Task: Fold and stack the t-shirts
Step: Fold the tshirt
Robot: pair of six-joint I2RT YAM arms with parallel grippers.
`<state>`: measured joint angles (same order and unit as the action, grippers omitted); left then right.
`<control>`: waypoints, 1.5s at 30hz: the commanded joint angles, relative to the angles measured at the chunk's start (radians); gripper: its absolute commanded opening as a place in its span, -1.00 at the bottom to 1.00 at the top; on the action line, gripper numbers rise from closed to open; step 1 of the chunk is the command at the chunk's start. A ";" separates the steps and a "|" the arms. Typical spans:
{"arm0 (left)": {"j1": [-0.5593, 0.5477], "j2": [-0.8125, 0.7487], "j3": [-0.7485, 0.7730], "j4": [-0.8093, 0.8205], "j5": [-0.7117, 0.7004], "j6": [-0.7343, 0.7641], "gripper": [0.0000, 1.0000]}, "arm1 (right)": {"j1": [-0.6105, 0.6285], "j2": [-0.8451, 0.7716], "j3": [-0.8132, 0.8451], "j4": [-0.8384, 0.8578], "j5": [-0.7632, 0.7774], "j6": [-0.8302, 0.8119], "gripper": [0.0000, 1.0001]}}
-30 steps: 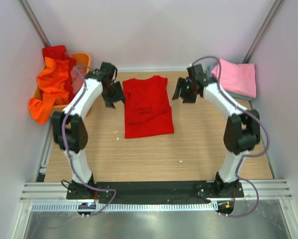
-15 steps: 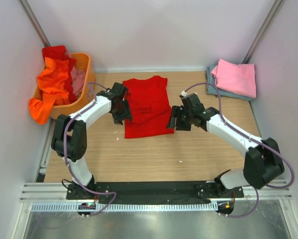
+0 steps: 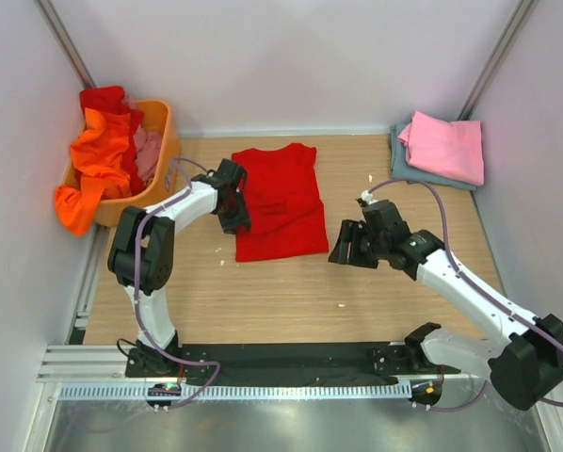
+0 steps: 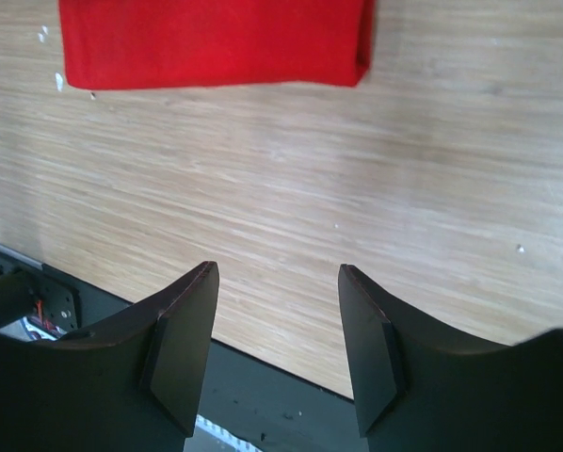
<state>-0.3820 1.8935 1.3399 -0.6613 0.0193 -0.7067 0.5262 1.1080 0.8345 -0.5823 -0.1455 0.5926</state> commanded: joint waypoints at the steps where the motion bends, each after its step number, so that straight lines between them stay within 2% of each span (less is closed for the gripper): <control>1: -0.003 -0.010 0.011 0.052 -0.013 -0.013 -0.27 | 0.003 -0.066 -0.021 -0.031 0.026 0.015 0.19; 4: -0.005 -0.005 0.015 0.057 -0.013 -0.013 -0.38 | 0.003 -0.080 -0.041 -0.042 0.033 0.010 0.19; 6: -0.005 -0.001 0.015 0.061 -0.013 -0.014 -0.56 | 0.003 -0.083 -0.051 -0.050 0.037 0.004 0.19; 11: -0.005 0.013 0.021 0.063 -0.012 -0.008 -0.80 | 0.003 -0.096 -0.083 -0.056 0.040 -0.004 0.18; 13: -0.005 0.016 0.024 0.063 -0.007 -0.005 -0.99 | 0.003 -0.105 -0.097 -0.056 0.040 -0.004 0.18; 17: -0.003 0.004 0.038 0.058 0.014 -0.007 -1.00 | 0.003 -0.122 -0.118 -0.056 0.043 -0.002 0.18; 23: 0.047 0.056 0.172 -0.021 0.063 -0.046 -1.00 | 0.003 -0.122 -0.124 -0.053 0.041 -0.001 0.18; 25: 0.098 0.120 0.243 -0.027 0.099 -0.079 -0.94 | 0.003 -0.119 -0.121 -0.048 0.040 -0.002 0.18; 28: 0.161 0.241 0.372 -0.037 0.232 -0.134 -0.67 | 0.003 -0.106 -0.114 -0.042 0.041 -0.002 0.18; 31: 0.201 0.323 0.490 -0.067 0.290 -0.177 -0.23 | 0.003 -0.105 -0.114 -0.044 0.038 -0.001 0.18; 34: 0.215 0.351 0.536 -0.089 0.298 -0.188 -0.10 | 0.003 -0.112 -0.114 -0.047 0.044 -0.007 0.18; 35: 0.215 0.326 0.529 -0.090 0.286 -0.180 0.00 | 0.003 -0.115 -0.114 -0.051 0.046 -0.007 0.19; 38: 0.212 0.256 0.464 -0.098 0.210 -0.146 0.06 | 0.003 -0.114 -0.115 -0.028 0.049 -0.001 0.20; 40: 0.198 0.164 0.424 -0.116 0.112 -0.096 0.07 | 0.003 -0.090 -0.107 -0.005 0.044 -0.001 0.20; 43: 0.181 0.021 0.302 -0.107 0.038 -0.041 0.13 | 0.001 -0.050 -0.081 0.035 0.081 0.012 0.25; 44: 0.180 -0.012 0.210 -0.086 0.048 -0.031 0.17 | -0.002 -0.040 -0.087 0.103 0.072 0.018 0.44; 45: 0.178 -0.048 0.158 -0.060 0.062 -0.024 0.21 | -0.005 -0.022 -0.098 0.145 0.028 0.024 0.53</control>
<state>-0.1921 1.9957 1.6066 -0.7441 0.1284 -0.7975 0.5262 1.0546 0.7132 -0.5850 -0.0982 0.6033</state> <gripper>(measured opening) 0.587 0.726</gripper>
